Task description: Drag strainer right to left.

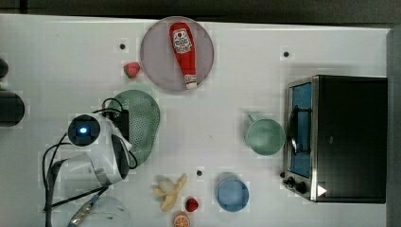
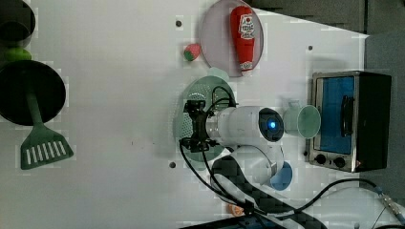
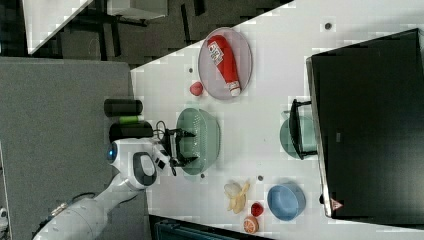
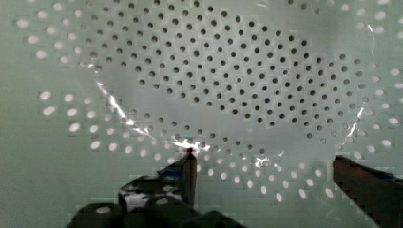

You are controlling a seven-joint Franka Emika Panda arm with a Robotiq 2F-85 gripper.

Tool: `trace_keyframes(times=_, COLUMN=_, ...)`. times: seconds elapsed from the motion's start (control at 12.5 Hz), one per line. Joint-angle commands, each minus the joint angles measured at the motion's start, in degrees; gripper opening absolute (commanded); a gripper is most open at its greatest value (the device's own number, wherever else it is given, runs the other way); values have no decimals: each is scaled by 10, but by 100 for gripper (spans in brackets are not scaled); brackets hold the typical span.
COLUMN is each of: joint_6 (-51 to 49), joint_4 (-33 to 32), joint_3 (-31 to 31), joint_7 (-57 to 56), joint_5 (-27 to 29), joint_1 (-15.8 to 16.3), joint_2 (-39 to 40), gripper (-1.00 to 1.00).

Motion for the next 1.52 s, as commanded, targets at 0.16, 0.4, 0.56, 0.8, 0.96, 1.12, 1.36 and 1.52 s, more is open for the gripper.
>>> trace_keyframes(times=0.16, joint_6=-6, joint_4=38, joint_3=1, joint_7=73, joint_5=4, joint_1=51, joint_2=25, gripper=100)
trace_keyframes(times=0.4, joint_6=-10, joint_4=63, joint_3=1, joint_7=82, joint_5=5, joint_1=67, joint_2=38, gripper=100)
trace_keyframes(times=0.56, joint_6=-14, joint_4=80, joint_3=1, joint_7=83, joint_5=6, joint_1=75, joint_2=47, gripper=100)
trace_keyframes(times=0.8, joint_6=-19, joint_4=104, joint_3=1, joint_7=89, joint_5=25, joint_1=88, joint_2=59, gripper=100)
trace_keyframes(times=0.96, joint_6=-18, joint_4=117, joint_3=1, joint_7=89, joint_5=33, joint_1=97, joint_2=66, gripper=100)
trace_keyframes(times=1.12, joint_6=-20, joint_4=132, joint_3=1, joint_7=90, joint_5=39, joint_1=106, joint_2=73, gripper=100)
trace_keyframes(times=1.36, joint_6=-17, joint_4=149, joint_3=-3, joint_7=89, joint_5=39, joint_1=115, joint_2=81, gripper=100)
trace_keyframes(times=1.52, joint_6=-24, joint_4=146, joint_3=-19, joint_7=52, joint_5=19, joint_1=118, joint_2=60, gripper=100)
